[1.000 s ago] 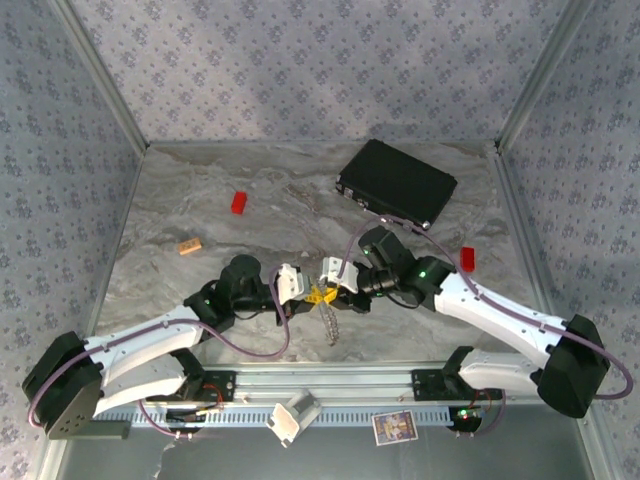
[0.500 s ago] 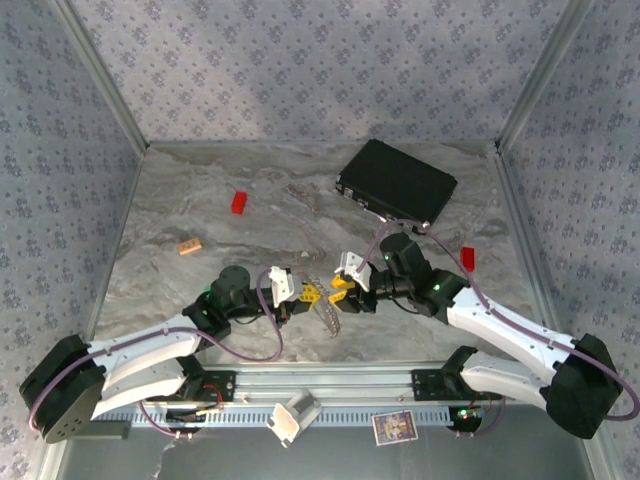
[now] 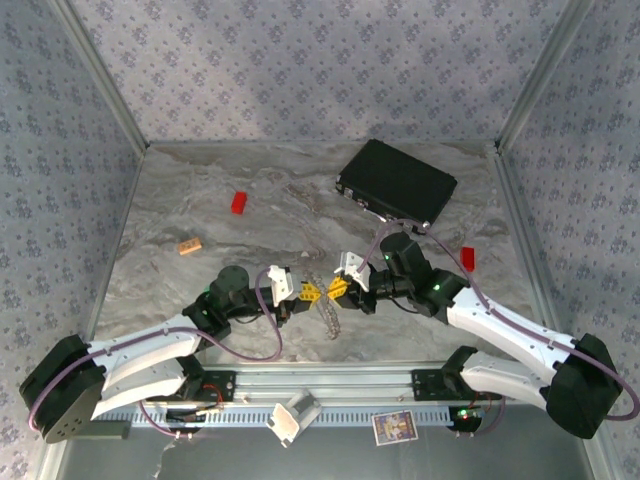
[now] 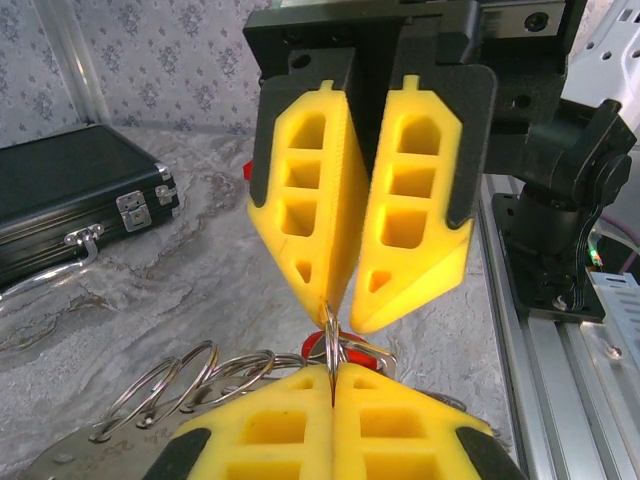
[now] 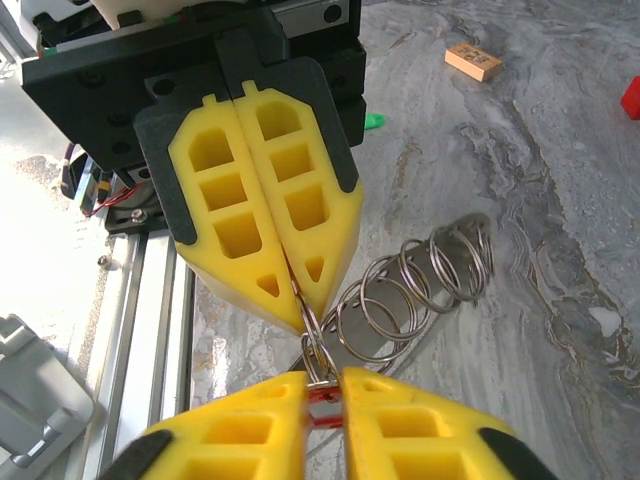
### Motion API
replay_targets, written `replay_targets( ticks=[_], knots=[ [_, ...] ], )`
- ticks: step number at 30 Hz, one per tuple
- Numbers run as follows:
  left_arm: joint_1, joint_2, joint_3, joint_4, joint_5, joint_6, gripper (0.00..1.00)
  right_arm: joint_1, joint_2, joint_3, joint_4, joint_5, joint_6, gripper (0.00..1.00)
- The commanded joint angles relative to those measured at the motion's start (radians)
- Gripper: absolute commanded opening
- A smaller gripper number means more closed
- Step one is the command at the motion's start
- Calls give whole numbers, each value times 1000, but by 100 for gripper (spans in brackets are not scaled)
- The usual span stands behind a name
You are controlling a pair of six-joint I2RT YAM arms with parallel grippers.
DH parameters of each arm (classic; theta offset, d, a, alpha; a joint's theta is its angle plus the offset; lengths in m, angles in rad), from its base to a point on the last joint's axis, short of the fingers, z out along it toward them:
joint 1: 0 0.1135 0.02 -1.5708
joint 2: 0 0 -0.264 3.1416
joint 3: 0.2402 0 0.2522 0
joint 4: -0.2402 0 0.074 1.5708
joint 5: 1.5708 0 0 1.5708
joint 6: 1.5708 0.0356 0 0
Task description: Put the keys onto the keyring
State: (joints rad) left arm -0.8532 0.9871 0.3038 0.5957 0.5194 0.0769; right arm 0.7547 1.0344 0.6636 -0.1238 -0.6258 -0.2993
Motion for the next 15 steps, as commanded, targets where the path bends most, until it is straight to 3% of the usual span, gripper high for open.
replay_targets(
  ticks=[1, 6, 15],
  knots=[
    [-3, -18, 15, 24, 23, 3, 0, 0, -10, 18, -17, -16, -4, 11],
    [-4, -20, 20, 20, 25, 7, 0, -2, -1, 21, -34, 24, -16, 0],
    [-5, -23, 43, -1, 13, 42, 0, -2, 55, -2, -12, 69, -10, 0]
  ],
)
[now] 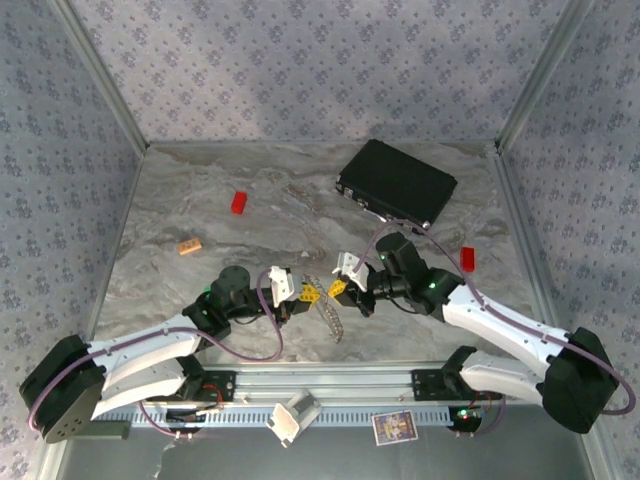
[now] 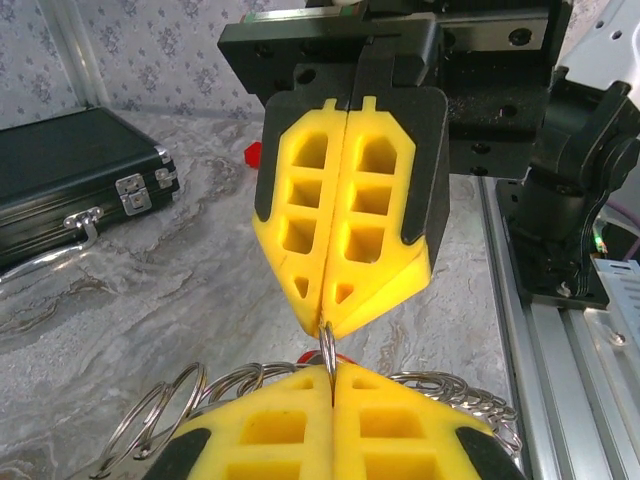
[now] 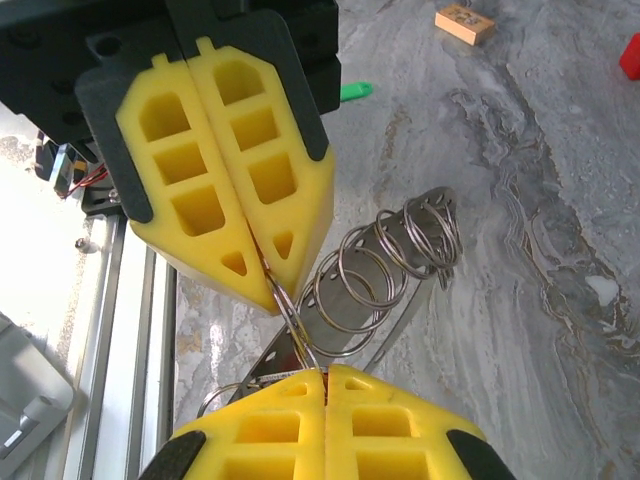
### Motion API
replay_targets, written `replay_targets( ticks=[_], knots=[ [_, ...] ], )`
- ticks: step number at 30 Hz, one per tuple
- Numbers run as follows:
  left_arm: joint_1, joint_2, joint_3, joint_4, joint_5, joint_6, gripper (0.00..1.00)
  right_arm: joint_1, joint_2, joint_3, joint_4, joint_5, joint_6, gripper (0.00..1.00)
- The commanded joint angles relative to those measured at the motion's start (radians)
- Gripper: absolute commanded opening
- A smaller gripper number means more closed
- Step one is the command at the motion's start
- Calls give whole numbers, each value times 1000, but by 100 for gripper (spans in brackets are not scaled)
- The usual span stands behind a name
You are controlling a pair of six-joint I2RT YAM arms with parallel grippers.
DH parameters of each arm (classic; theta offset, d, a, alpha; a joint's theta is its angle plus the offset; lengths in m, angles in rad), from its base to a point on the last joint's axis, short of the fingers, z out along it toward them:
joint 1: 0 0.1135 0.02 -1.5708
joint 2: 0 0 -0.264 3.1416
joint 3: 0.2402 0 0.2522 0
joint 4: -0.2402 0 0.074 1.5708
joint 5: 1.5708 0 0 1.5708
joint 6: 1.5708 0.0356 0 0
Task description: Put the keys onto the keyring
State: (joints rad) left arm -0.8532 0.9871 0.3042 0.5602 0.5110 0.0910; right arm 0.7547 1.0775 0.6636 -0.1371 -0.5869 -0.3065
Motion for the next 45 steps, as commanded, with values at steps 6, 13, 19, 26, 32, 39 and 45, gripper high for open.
replay_targets(
  ticks=[6, 13, 19, 26, 32, 39, 45],
  knots=[
    [-6, -16, 43, 36, 15, 41, 0, 1, 19, -7, 14, 20, 0, 0],
    [-16, 10, 48, 62, 15, 43, 0, 16, 35, 6, -4, -3, -10, 5],
    [-18, 15, 50, 60, 26, 41, 0, 2, -95, -38, 47, 26, 29, 30],
    [-17, 38, 57, 92, 48, 31, 0, 11, -53, -34, 70, -35, 40, 34],
    [-18, 40, 57, 91, 58, 32, 0, 11, -39, -40, 109, -24, 52, 27],
    [-17, 45, 57, 112, 65, 31, 0, 17, -21, -35, 111, -48, 61, 16],
    [-18, 38, 58, 110, 66, 30, 0, 17, -20, -41, 98, -37, 45, 15]
  ],
)
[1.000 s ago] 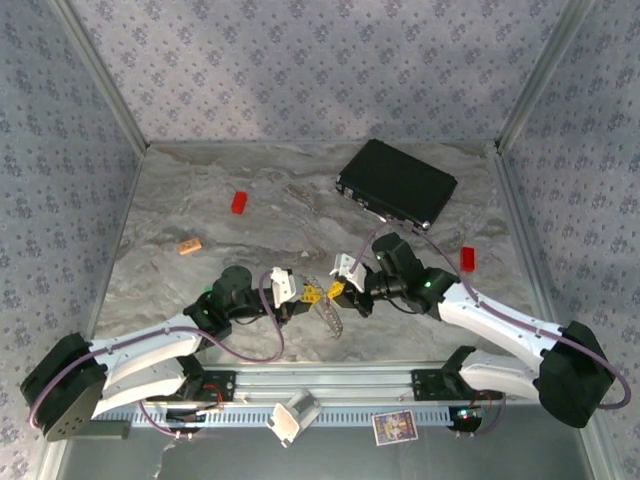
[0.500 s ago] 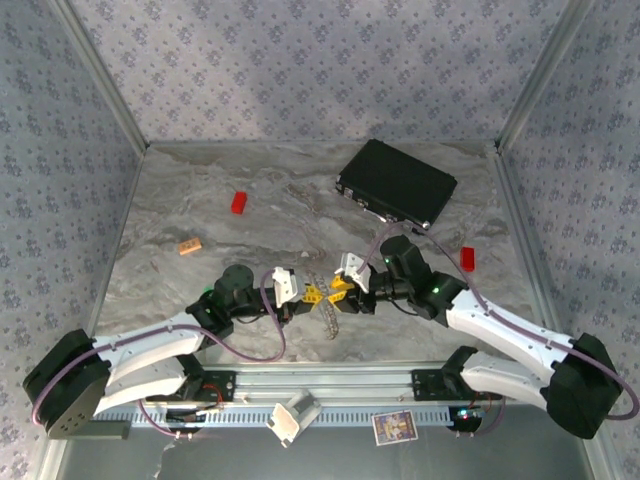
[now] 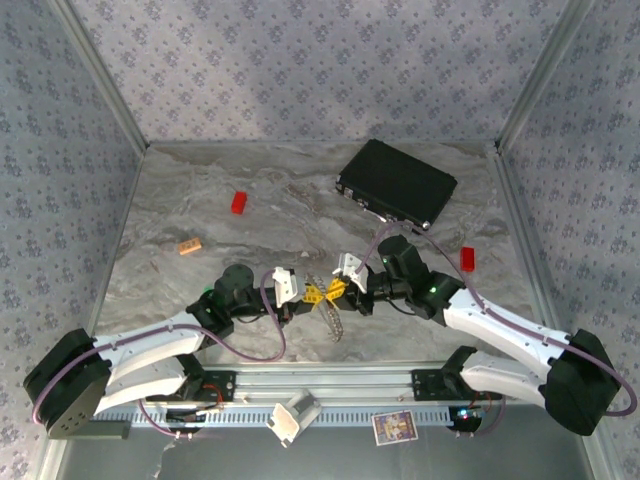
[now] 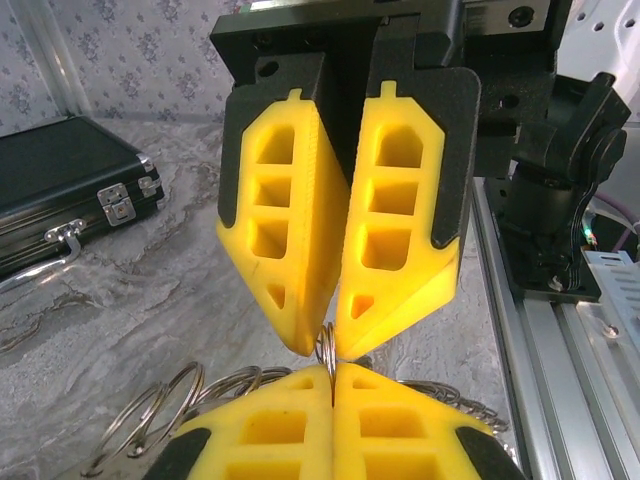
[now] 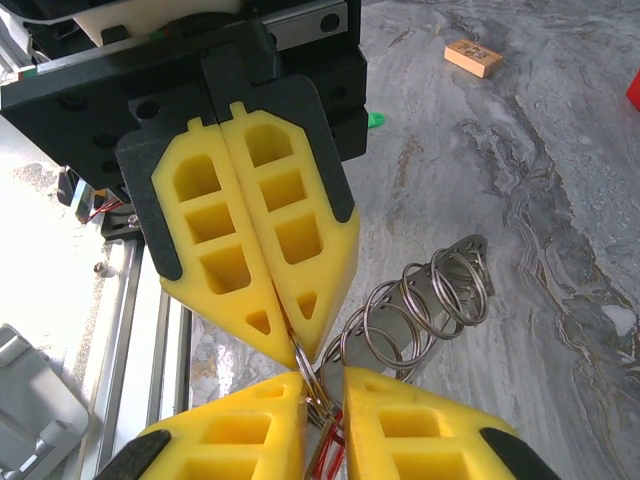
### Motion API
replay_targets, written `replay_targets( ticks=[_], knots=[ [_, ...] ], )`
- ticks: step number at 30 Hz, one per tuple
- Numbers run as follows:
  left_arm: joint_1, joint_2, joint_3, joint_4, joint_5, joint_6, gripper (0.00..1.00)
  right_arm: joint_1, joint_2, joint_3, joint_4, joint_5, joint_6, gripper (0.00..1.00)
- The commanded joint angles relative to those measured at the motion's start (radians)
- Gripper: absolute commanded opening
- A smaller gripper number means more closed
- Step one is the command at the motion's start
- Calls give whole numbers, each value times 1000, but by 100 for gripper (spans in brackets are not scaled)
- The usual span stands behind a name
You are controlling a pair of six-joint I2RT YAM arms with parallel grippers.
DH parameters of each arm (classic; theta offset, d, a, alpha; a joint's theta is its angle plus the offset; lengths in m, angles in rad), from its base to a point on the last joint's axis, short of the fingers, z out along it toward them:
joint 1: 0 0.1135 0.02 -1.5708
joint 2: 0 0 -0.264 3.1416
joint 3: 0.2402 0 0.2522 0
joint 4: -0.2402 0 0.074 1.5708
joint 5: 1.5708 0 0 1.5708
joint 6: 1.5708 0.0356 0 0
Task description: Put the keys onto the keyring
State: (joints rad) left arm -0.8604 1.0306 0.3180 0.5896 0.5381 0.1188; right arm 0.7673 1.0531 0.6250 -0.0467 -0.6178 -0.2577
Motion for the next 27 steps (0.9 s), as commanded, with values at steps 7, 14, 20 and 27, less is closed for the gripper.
replay_targets(
  ticks=[7, 14, 20, 27],
  knots=[
    [-11, -7, 50, 66, 13, 2, 0, 6, 8, 32, -22, -11, -27, 0],
    [-10, 13, 117, -157, 7, 64, 20, 33, 12, 122, -202, 40, -126, 0],
    [-10, 68, 213, -349, 30, 151, 12, 74, 65, 228, -337, 88, -199, 0],
    [-9, 68, 211, -362, 49, 152, 0, 77, 67, 234, -322, 91, -197, 0]
  ],
)
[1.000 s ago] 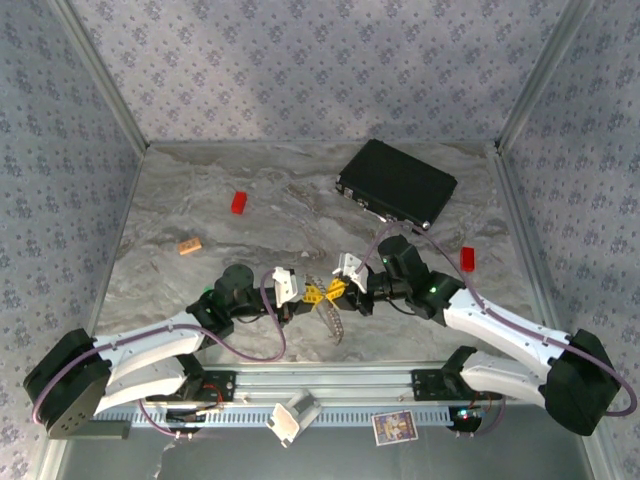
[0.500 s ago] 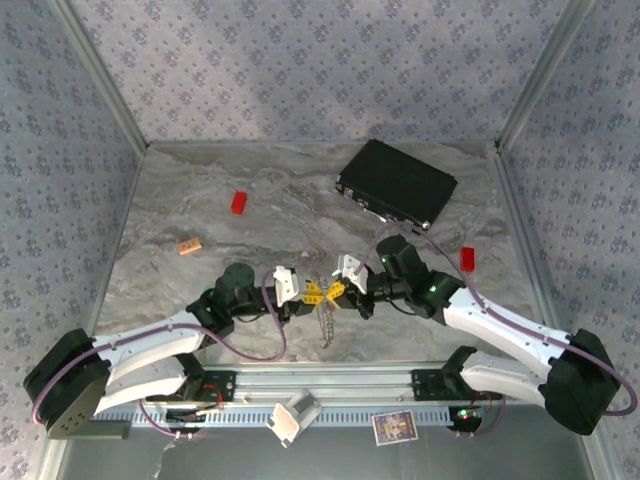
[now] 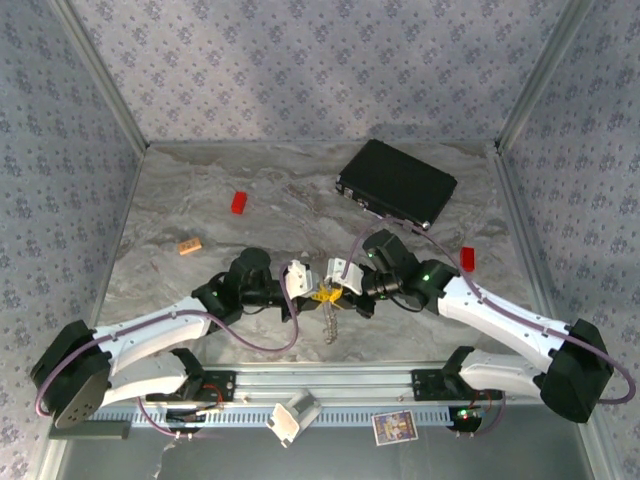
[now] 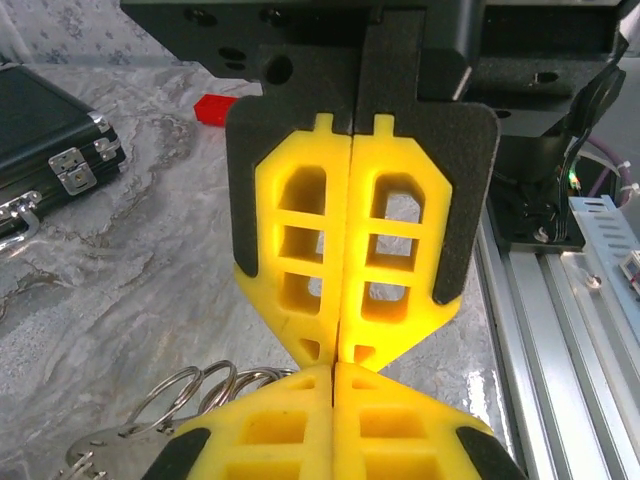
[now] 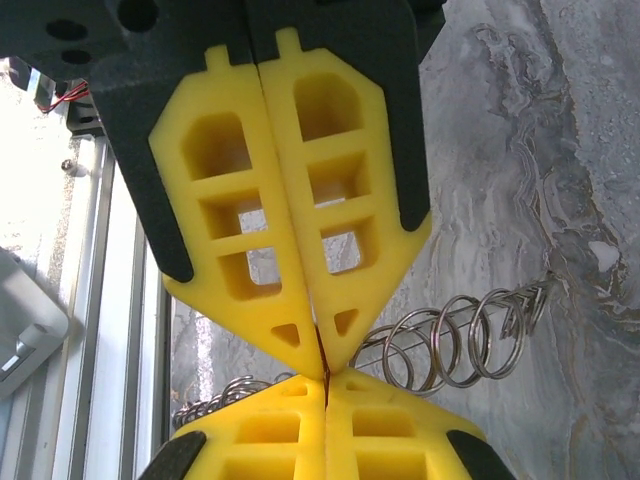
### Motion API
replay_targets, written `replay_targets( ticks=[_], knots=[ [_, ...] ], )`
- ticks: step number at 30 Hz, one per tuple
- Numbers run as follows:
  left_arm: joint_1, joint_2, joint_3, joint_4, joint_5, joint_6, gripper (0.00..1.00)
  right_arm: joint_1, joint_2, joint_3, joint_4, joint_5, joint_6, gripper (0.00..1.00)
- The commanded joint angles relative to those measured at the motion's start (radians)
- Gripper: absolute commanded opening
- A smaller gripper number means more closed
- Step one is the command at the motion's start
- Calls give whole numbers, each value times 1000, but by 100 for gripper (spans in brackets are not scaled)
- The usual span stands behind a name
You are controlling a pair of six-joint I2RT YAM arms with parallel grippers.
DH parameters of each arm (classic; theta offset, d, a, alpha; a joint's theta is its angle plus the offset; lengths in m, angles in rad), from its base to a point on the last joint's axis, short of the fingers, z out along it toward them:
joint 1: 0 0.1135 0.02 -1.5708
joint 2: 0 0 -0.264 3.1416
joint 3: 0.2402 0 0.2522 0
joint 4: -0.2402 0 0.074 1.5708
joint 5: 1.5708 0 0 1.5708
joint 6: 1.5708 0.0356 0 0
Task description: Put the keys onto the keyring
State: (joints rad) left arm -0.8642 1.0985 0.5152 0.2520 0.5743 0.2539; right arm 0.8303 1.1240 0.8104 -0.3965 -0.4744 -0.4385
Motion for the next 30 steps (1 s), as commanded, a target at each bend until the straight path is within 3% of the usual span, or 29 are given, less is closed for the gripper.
replay_targets(
  ticks=[1, 3, 5, 6, 9, 17, 22, 27, 30],
  knots=[
    [-4, -1, 4, 1, 10, 4, 0, 12, -6, 40, 45, -64, -3, 0],
    [-5, -9, -27, 77, -1, -36, 0, 3, -12, 10, 99, -76, 38, 0],
    [-6, -19, -66, 161, -15, -79, 0, -23, -36, -40, 163, -102, 89, 28],
    [-4, -23, -86, 211, -23, -102, 0, -45, -55, -75, 204, -130, 117, 36],
    [-5, -28, -132, 338, -32, -155, 0, -88, -88, -170, 332, -199, 191, 39],
    [-6, -12, -154, 431, 4, -161, 0, -91, -70, -230, 436, -228, 241, 35],
    [-5, -3, -156, 448, 5, -165, 0, -95, -64, -240, 427, -222, 226, 23],
    [-5, -6, -155, 444, 1, -164, 0, -102, -74, -231, 391, -207, 197, 2],
    [-5, -12, -142, 399, -22, -154, 0, -102, -84, -205, 344, -193, 169, 0]
  ],
)
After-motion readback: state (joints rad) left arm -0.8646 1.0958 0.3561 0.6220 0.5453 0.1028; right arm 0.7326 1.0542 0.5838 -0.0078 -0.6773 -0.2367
